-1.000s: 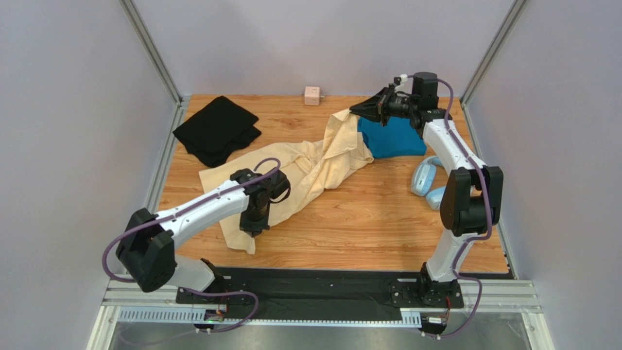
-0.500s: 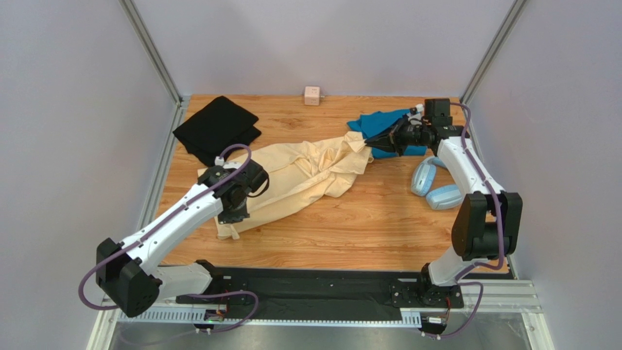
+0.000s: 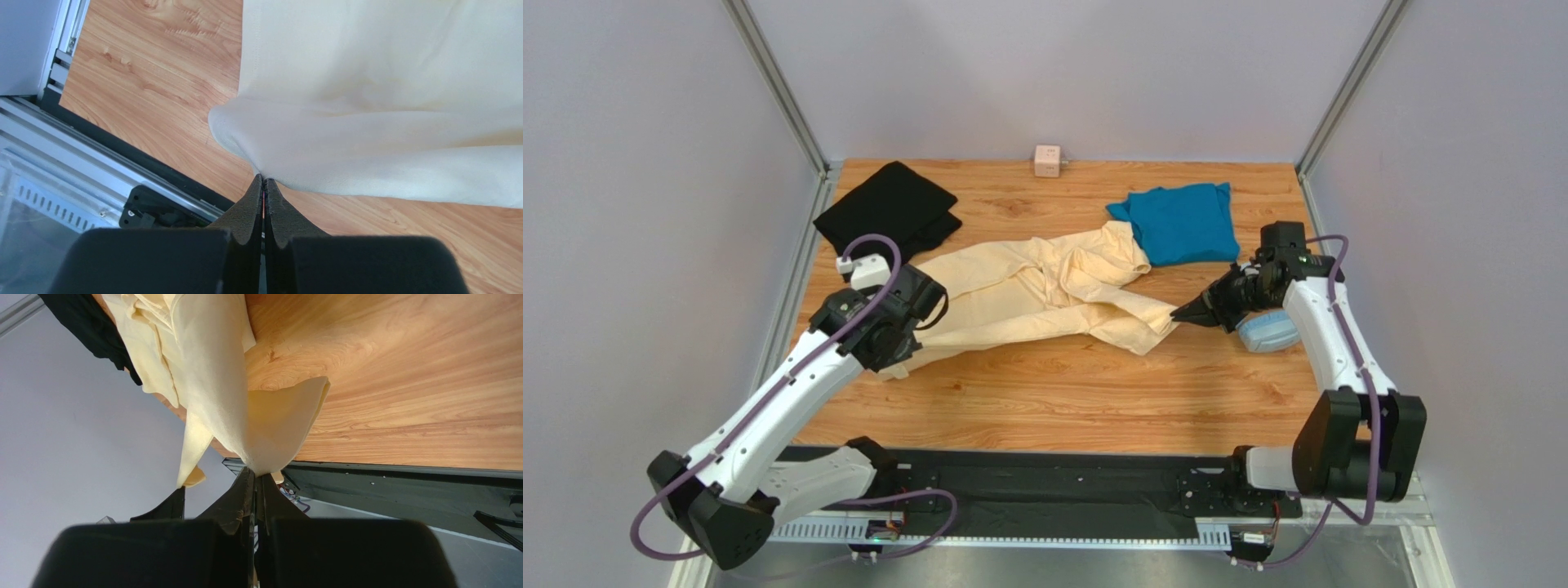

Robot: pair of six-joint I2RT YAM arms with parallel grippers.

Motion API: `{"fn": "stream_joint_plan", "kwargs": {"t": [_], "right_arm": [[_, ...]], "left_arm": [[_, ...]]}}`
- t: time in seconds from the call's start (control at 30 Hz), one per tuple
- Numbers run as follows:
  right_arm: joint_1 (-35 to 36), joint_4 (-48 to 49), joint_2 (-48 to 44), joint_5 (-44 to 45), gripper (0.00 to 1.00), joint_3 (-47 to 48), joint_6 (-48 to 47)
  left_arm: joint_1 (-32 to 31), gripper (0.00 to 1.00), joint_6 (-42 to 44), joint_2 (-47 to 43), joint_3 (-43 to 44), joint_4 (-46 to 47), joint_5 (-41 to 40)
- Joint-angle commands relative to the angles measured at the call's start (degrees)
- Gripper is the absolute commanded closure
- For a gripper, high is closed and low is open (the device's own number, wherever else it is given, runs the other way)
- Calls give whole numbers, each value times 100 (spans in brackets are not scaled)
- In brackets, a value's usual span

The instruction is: Fold and stack the t-shirts

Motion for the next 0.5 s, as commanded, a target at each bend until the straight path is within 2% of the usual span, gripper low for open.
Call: {"fn": "stream_joint_plan", "kwargs": {"t": [0.0,0.13,0.27,0.47], "right_arm": [[-43,-284,-829,274,100,-174,380],[-122,-47,-1534,319,100,-412,803],[-271,-116,-1956,161,100,-316,506],[-342,-653,-2334,660,100,764,4]], "left_arm": [[31,100,-243,-572,74,-1191,-310],[40,100,-41,-731,100,-1208,-283],[31,100,91,-810,153,-1130,-327],[31,100,214,-1004,301,-830,-160]]}}
